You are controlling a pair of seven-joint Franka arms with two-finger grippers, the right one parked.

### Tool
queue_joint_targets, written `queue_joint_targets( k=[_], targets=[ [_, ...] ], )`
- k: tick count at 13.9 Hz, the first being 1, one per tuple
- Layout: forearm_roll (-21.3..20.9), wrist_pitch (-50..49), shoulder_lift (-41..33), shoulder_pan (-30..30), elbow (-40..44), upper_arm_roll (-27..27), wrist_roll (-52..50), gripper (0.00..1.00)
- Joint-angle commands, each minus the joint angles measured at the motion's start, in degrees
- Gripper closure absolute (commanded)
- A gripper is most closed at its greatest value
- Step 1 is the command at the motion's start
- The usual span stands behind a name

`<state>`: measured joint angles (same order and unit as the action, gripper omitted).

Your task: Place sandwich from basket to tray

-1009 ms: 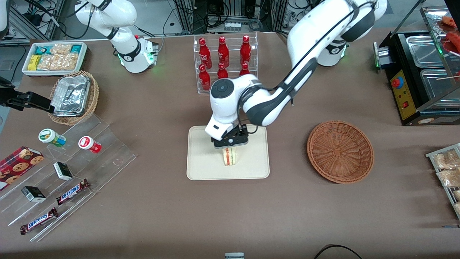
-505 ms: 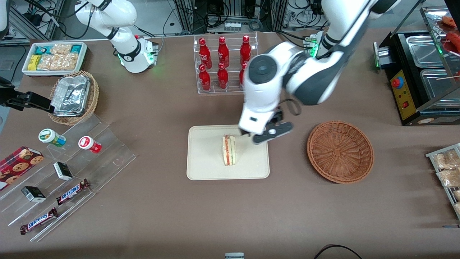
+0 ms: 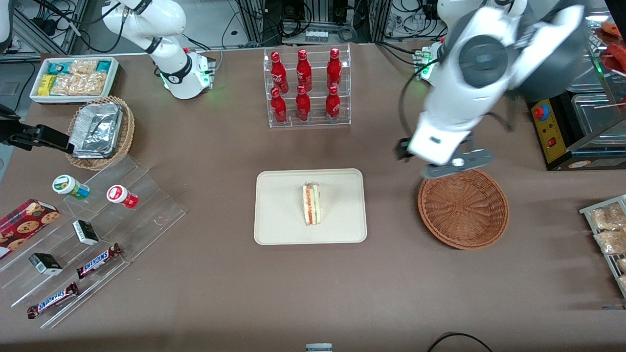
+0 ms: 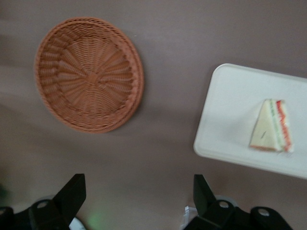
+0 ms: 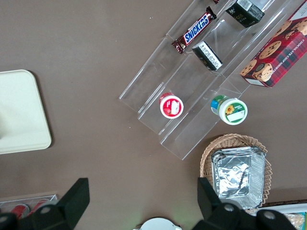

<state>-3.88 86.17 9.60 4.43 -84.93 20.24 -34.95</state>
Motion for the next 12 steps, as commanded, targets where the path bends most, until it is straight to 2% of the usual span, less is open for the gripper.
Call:
queue_joint_targets(
  k=[1,5,7,12],
  targets=[
    [3.0,-3.01,-5.72,-0.65,-3.4,-8.43,14.59,0.01],
    [4.23,-5.66,-8.45,-0.65,-3.49,-19.16,31.66,0.01],
    [4.32,-5.66,-8.9,-0.65,-3.4,-22.34,37.55,0.01],
    [3.44,-5.66,-8.11,-0.56,-1.83,-22.88,37.5,0.01]
  ],
)
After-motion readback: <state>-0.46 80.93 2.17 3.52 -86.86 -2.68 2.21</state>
